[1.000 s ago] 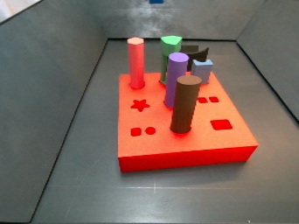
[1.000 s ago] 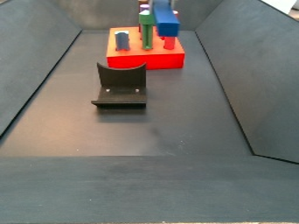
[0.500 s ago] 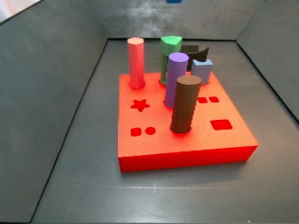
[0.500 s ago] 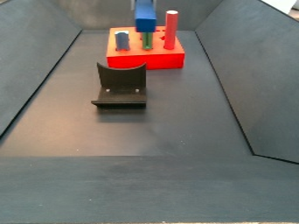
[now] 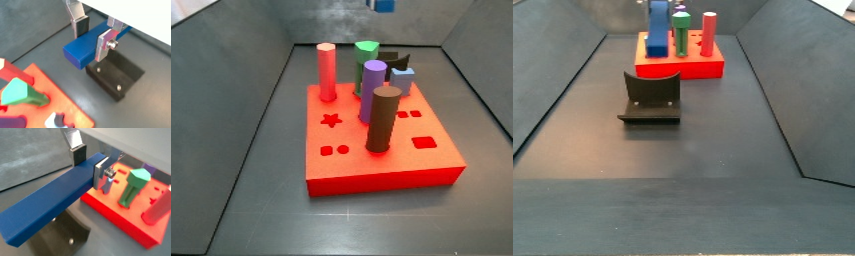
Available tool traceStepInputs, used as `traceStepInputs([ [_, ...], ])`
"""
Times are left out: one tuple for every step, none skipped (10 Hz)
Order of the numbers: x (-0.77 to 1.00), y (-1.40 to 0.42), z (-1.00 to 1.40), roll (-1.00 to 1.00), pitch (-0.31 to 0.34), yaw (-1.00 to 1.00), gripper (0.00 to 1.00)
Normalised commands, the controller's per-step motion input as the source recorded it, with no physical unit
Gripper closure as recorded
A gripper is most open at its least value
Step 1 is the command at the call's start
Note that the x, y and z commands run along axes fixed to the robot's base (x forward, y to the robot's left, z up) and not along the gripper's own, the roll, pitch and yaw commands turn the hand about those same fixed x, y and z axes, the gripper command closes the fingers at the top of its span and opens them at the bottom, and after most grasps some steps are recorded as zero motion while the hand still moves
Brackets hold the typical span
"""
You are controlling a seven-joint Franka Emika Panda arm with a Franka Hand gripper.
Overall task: Pick up the rectangle object. Move up. Place the rectangle object on the fixture. Regrasp the rectangle object. Move to above the board. Insert the rectangle object.
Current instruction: Place the rectangle object on the fixture.
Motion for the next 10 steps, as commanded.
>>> traceStepInputs([
  [0.29,0.03,-0.04,-1.0,0.092,-0.09,1.0],
  [0.15,0.04,-0.03,-1.0,0.102,-0.09,1.0],
  [0.07,0.04,-0.03,-1.0,0.103,-0.1,1.0],
  [0.04,0.04,-0.01,-1.0,0.096,-0.11,1.0],
  [0.05,0.03,-0.01,-1.0,0.096,-0.12,1.0],
  [0.06,0.03,-0.02,-1.0,0.105,-0.13,1.0],
  [0.08,0.04,-0.02,-1.0,0.116,-0.15,1.0],
  [0.08,0.04,-0.02,-1.0,0.118,-0.17,1.0],
  [0.07,0.04,-0.01,-0.99,0.107,-0.2,1.0],
  [0.07,0.04,-0.01,-0.79,0.072,-0.2,1.0],
])
